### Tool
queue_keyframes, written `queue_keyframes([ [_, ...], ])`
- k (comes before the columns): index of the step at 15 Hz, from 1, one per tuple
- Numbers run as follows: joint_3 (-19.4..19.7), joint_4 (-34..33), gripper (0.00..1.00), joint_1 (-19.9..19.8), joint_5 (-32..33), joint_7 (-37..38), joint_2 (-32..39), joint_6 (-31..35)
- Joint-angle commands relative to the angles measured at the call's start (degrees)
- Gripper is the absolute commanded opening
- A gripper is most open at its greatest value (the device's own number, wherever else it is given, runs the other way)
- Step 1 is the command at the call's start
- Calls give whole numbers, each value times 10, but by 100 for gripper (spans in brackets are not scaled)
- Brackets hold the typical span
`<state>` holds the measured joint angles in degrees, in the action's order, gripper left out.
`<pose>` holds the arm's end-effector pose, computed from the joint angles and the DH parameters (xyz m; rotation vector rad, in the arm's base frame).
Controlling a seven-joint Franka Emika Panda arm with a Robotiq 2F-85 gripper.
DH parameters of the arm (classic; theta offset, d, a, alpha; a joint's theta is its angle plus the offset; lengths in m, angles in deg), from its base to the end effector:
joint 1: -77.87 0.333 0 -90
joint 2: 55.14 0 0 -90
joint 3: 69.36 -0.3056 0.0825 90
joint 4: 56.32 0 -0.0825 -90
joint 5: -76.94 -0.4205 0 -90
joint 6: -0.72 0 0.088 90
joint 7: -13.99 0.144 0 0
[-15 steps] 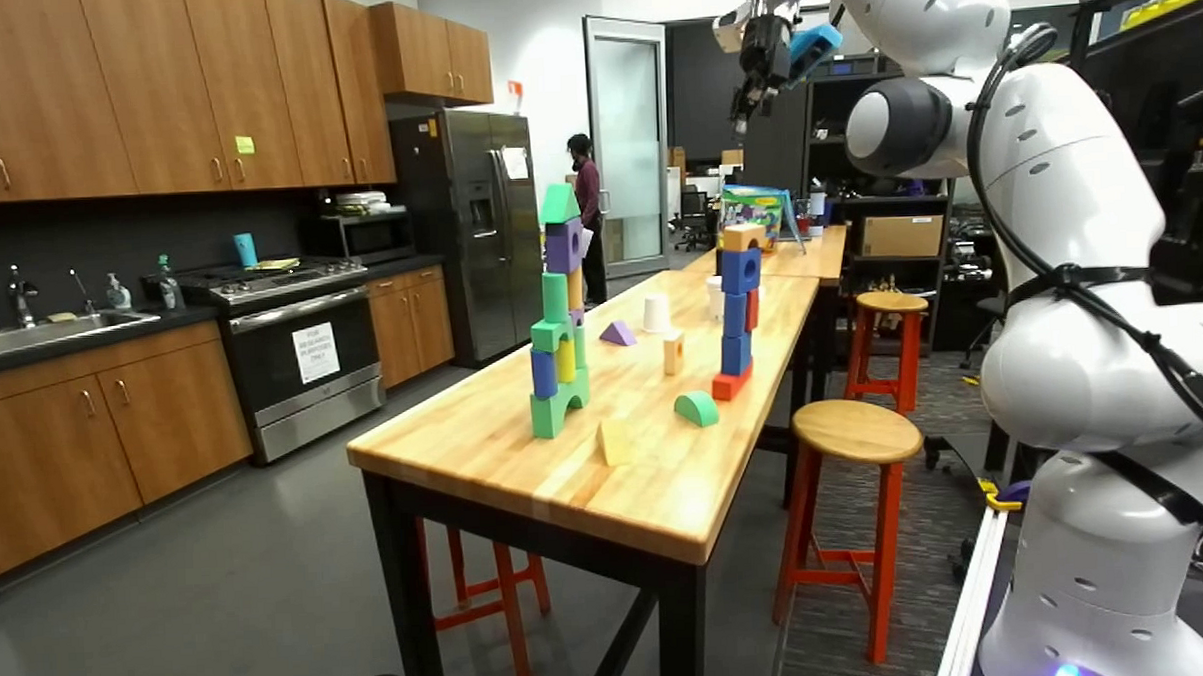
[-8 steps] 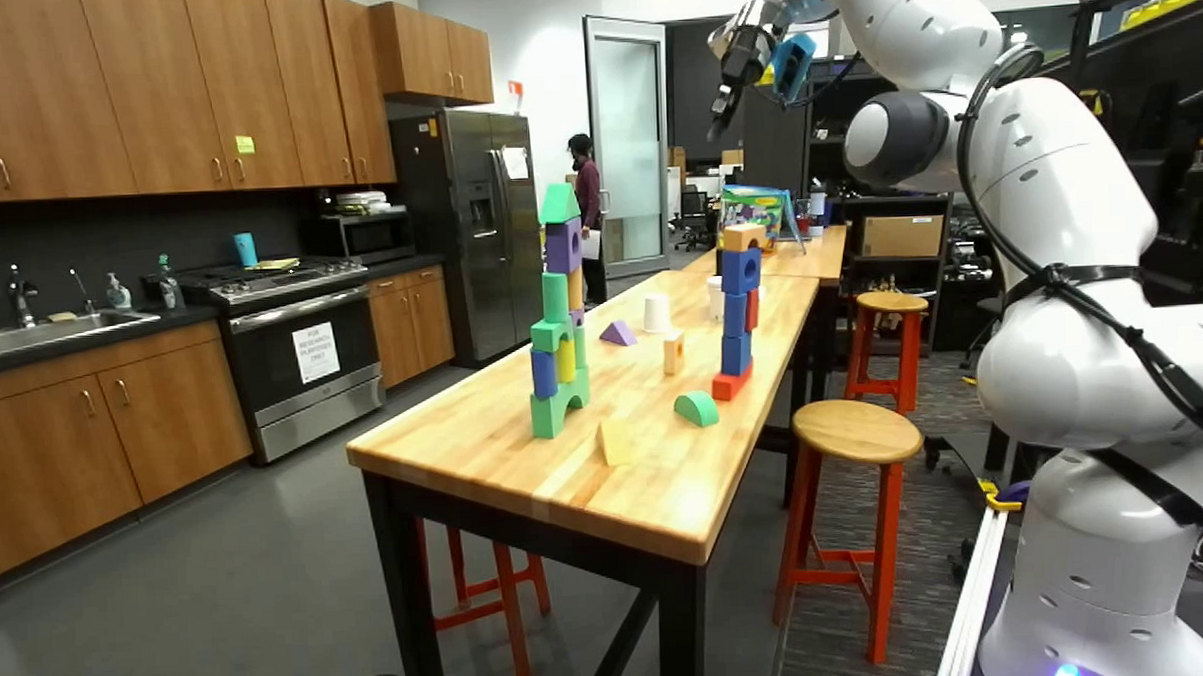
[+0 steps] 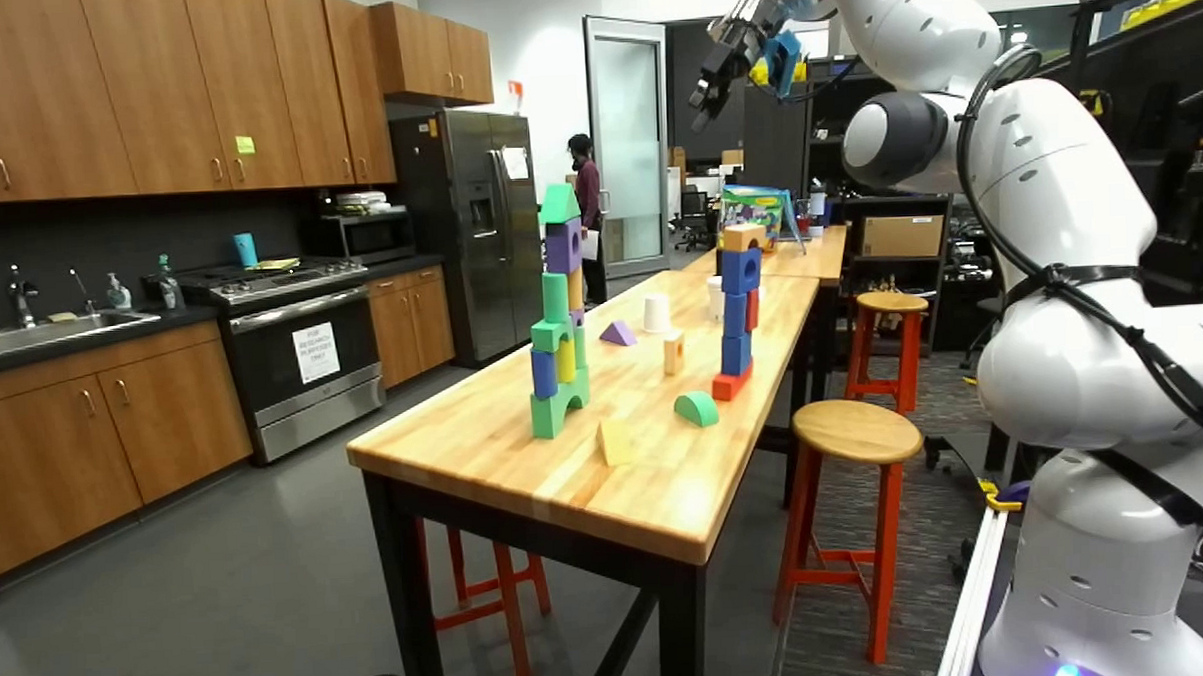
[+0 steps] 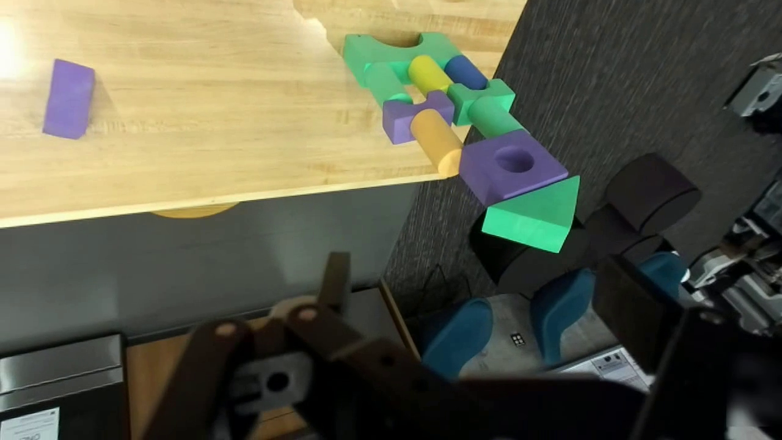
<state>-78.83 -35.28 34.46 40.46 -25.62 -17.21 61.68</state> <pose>0.5583 -0.3274 0.7108 -2.5500 -0.5116 -0.5946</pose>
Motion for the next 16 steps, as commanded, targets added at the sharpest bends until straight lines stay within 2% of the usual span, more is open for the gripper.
queue_keyframes([
  [1, -9, 0, 100, -3, 3, 46, -1, 28],
  [4, 7, 0, 100, 10, 30, 85, -11, 110],
  [6, 20, -1, 100, 23, 75, 67, -17, 152],
  [8, 29, -2, 100, 38, 133, 47, -22, 164],
  [12, 65, -6, 100, 74, 236, 26, -41, 142],
  [15, 90, -4, 100, 99, 299, -21, -59, 90],
  [16, 90, 0, 100, 100, 302, -36, -65, 70],
])
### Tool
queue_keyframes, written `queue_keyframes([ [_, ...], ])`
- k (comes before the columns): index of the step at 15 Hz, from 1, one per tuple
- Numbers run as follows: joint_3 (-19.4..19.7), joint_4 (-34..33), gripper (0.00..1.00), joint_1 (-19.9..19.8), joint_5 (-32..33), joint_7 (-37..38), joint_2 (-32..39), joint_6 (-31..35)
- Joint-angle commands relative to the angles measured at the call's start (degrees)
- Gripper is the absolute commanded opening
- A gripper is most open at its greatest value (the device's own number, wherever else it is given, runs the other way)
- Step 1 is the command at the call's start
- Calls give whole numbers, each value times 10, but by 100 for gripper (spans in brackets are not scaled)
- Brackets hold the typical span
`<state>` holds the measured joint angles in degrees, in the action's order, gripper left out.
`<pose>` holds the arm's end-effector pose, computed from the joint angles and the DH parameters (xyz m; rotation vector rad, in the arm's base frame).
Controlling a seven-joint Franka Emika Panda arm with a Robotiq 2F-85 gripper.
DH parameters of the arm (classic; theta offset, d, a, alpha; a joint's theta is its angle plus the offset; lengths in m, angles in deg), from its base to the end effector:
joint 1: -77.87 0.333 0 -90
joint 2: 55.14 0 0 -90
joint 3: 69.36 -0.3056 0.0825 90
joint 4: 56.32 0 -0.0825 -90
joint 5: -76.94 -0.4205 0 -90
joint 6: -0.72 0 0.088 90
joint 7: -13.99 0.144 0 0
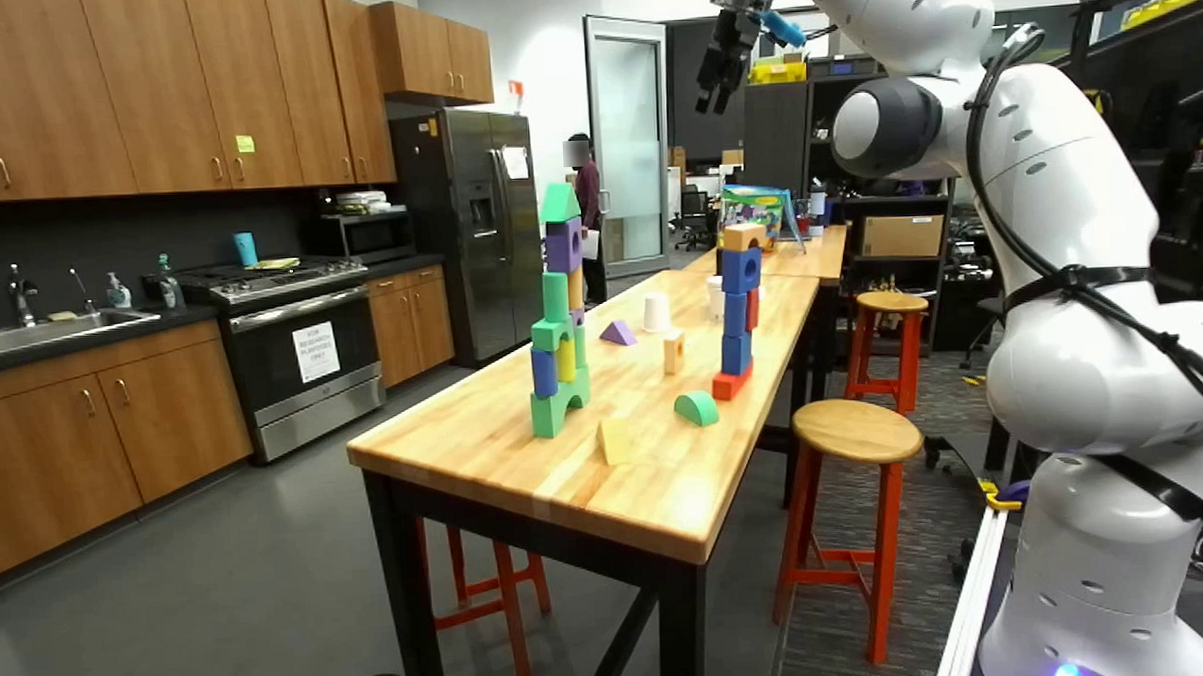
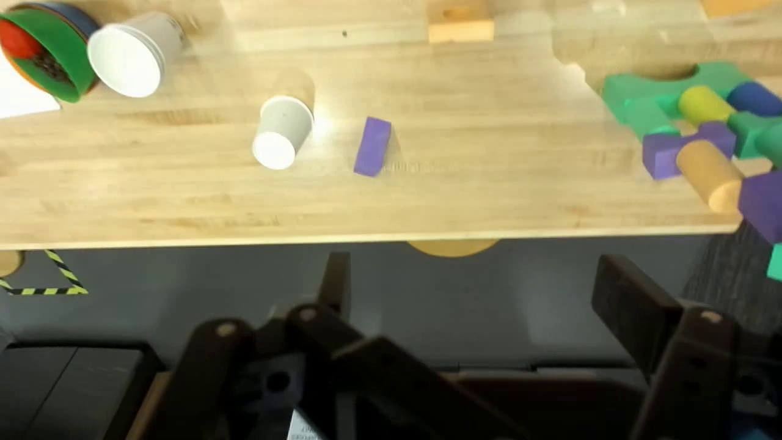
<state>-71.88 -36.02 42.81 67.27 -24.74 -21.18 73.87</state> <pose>0.5636 -0.3450 0.7479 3.0270 0.2617 0.5702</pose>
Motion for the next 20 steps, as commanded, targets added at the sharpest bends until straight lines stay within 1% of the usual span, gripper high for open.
queue_keyframes([
  [1, 14, 9, 100, 11, 22, -53, -28, -65],
  [2, 13, 3, 100, 10, 12, -27, -13, -39],
  [4, 14, 4, 100, 10, 12, -38, -19, -55],
  [6, 14, 4, 100, 9, 12, -41, -21, -57],
  [9, 11, 11, 100, 8, 0, -16, -20, -59],
  [13, 28, 9, 100, 19, 27, 4, -20, -70],
  [15, 34, 14, 100, 21, 37, -4, -23, -91],
  [17, 32, 16, 100, 18, 34, -31, -25, -117],
  [20, 28, 15, 100, 13, 30, -81, -29, -134],
])
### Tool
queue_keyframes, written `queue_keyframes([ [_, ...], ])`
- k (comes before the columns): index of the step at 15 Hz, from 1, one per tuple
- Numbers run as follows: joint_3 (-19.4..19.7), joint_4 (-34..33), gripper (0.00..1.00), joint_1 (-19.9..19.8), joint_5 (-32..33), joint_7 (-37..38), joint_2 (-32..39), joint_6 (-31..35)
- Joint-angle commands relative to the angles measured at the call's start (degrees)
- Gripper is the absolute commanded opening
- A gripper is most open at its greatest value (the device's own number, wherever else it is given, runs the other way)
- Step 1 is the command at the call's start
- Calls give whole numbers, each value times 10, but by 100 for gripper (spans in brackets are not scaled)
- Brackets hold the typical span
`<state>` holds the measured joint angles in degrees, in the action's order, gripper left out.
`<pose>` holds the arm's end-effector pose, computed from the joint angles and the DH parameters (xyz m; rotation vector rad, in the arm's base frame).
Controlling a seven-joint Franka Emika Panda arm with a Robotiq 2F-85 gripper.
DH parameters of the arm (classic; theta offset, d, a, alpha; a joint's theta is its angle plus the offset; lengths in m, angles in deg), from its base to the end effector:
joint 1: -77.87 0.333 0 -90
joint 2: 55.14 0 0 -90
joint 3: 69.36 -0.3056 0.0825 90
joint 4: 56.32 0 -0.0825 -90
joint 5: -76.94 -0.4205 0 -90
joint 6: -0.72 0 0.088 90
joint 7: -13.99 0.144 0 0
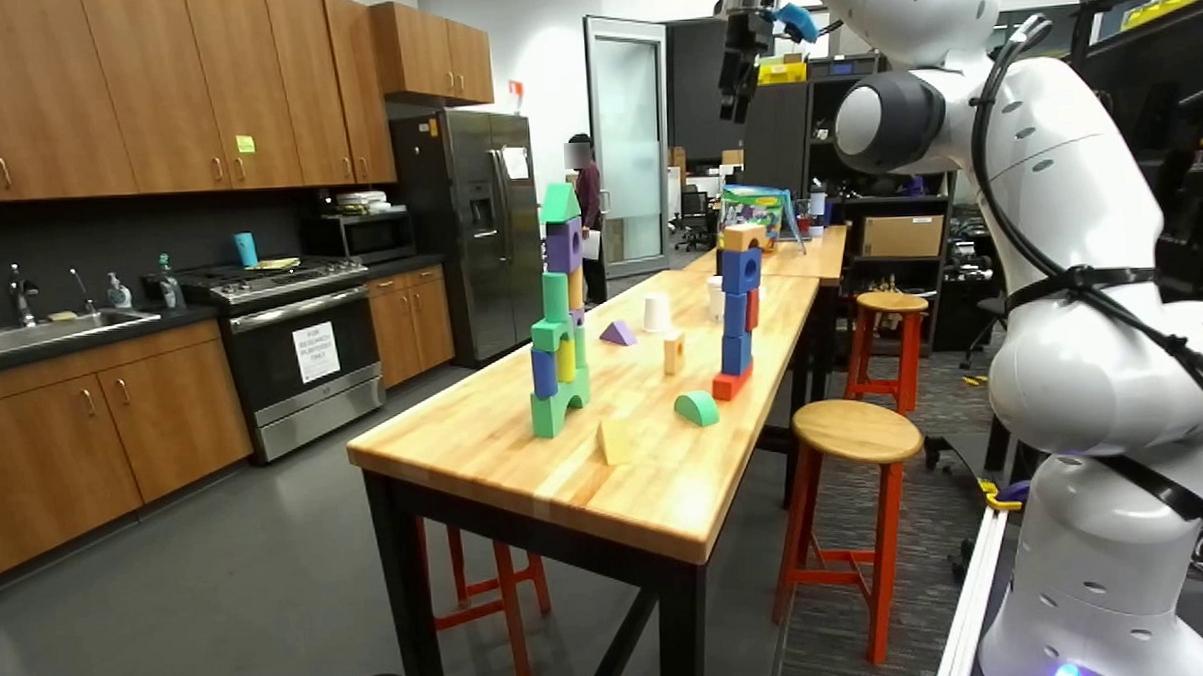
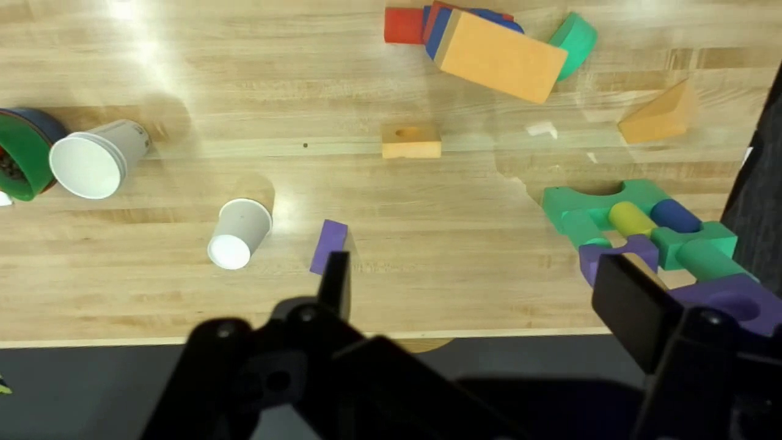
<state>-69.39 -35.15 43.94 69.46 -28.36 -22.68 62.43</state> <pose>0.5349 -0.3332 0.7333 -3.1104 -0.3395 -0.2809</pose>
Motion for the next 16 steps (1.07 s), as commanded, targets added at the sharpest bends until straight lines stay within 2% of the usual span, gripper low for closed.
queue_keyframes([
  [1, 6, 3, 100, 1, 12, -62, -14, -20],
  [3, 6, -1, 100, -9, 7, -94, -11, -10],
  [4, 4, 4, 100, -4, -1, -62, -6, -6],
  [9, 4, 4, 100, -5, -2, -65, -3, -7],
  [12, 19, -1, 100, 21, 30, -62, 3, 13],
  [16, 55, 5, 100, 65, 120, -133, 10, 3],
])
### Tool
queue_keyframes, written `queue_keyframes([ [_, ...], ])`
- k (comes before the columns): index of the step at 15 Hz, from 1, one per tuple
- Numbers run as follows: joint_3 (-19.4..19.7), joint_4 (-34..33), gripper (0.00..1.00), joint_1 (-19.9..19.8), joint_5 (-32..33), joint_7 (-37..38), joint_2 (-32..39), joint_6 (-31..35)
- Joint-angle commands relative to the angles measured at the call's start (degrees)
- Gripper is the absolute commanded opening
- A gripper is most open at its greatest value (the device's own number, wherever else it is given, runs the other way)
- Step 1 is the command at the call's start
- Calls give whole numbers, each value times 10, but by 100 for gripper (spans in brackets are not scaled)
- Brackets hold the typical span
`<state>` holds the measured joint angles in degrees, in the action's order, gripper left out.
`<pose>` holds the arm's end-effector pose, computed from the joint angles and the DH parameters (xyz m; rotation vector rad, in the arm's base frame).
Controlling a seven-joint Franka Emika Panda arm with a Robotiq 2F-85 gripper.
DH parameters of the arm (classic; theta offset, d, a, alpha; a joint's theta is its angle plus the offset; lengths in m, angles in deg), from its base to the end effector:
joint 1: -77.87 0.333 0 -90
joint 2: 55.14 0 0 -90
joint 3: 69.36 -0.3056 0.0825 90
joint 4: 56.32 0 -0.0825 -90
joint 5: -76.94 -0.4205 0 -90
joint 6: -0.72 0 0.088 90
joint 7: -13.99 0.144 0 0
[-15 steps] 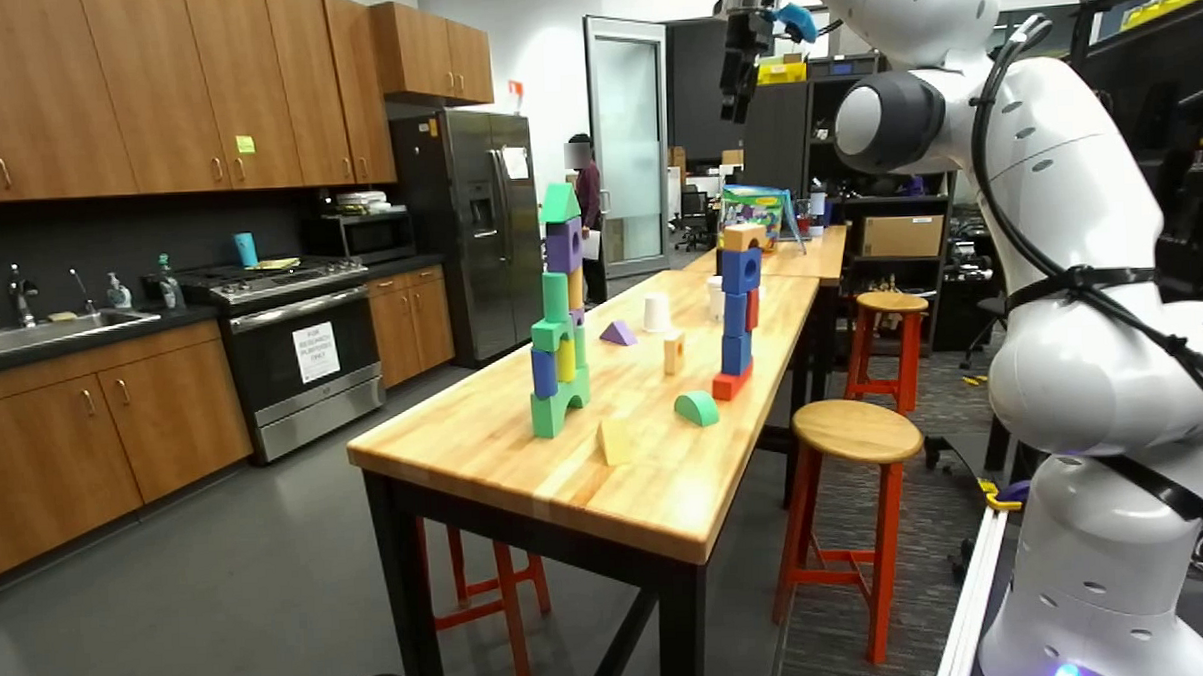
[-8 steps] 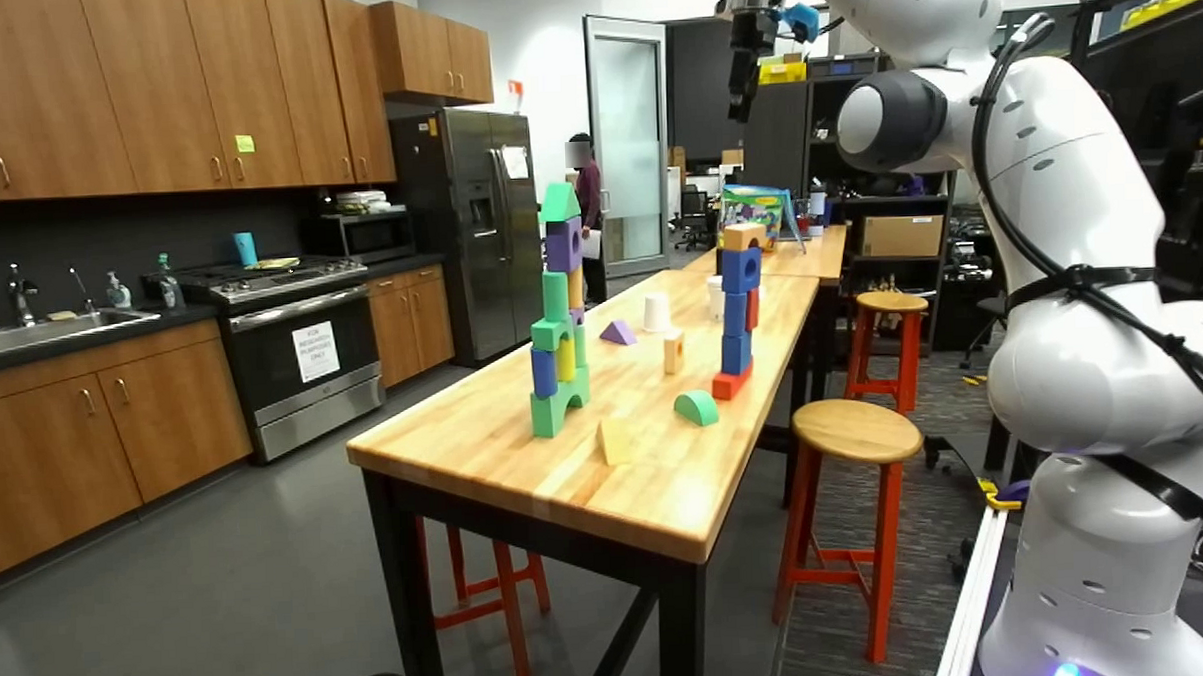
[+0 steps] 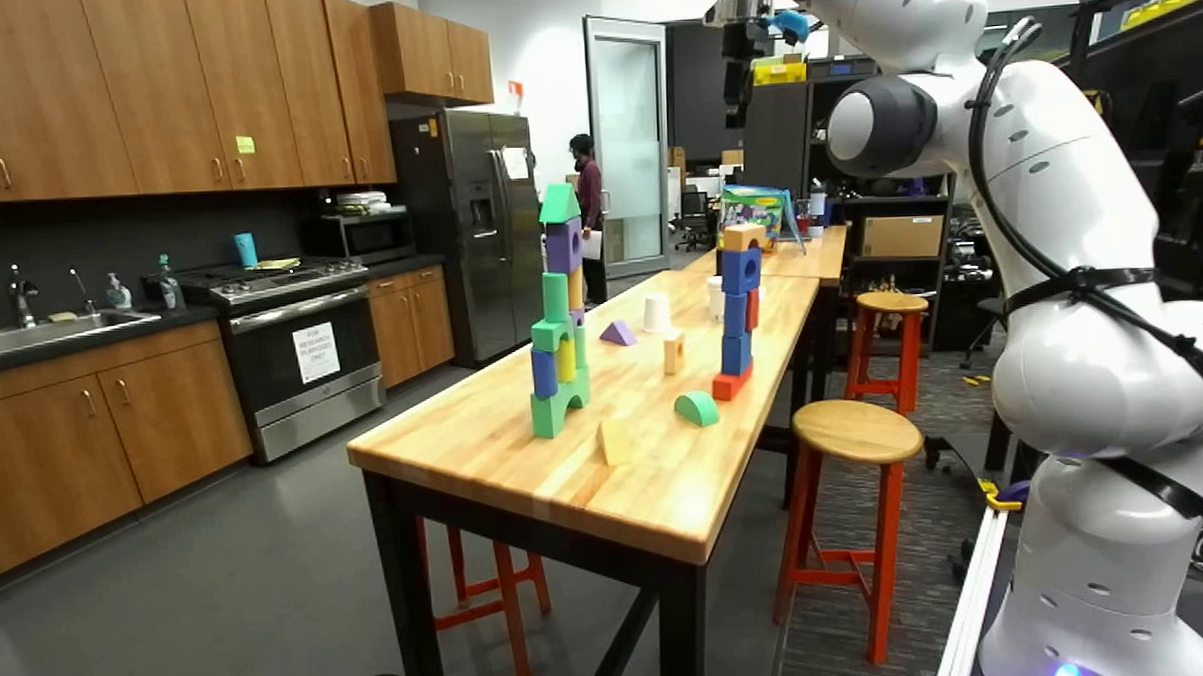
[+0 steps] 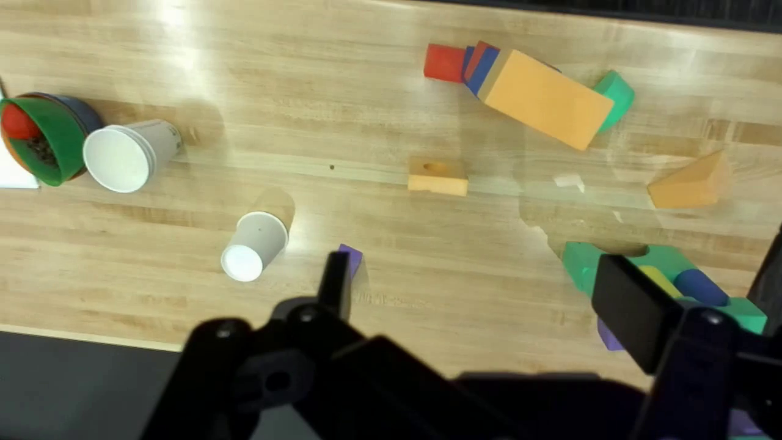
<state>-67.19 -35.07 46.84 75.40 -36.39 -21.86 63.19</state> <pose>0.5430 -0.3355 0.7240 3.0076 0.4878 0.1605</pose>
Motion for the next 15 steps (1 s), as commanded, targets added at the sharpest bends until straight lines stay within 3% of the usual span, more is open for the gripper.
queue_keyframes([
  [1, 41, 5, 100, 48, 84, -77, 4, -9],
  [6, 56, -9, 100, 69, 126, -148, 25, -31],
  [11, 42, 2, 100, 54, 92, -142, 12, -27],
  [15, 37, 10, 100, 41, 81, -223, -12, -30],
])
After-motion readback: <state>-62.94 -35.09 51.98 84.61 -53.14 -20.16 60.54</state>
